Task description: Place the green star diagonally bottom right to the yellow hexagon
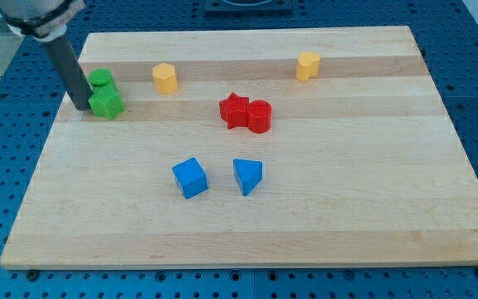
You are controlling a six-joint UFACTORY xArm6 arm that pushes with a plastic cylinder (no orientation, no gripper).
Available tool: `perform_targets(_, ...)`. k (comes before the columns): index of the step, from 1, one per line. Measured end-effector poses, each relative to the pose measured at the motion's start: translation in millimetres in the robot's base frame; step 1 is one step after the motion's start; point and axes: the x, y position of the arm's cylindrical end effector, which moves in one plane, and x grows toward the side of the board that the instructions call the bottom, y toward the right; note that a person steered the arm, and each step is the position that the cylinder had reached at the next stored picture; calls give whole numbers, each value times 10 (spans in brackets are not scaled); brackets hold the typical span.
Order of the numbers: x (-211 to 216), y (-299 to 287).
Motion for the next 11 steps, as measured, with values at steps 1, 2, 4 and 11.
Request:
perform_targets(1,299,395)
perform_targets(2,320,895)
perform_targets(4,240,133)
perform_targets(11,558,714)
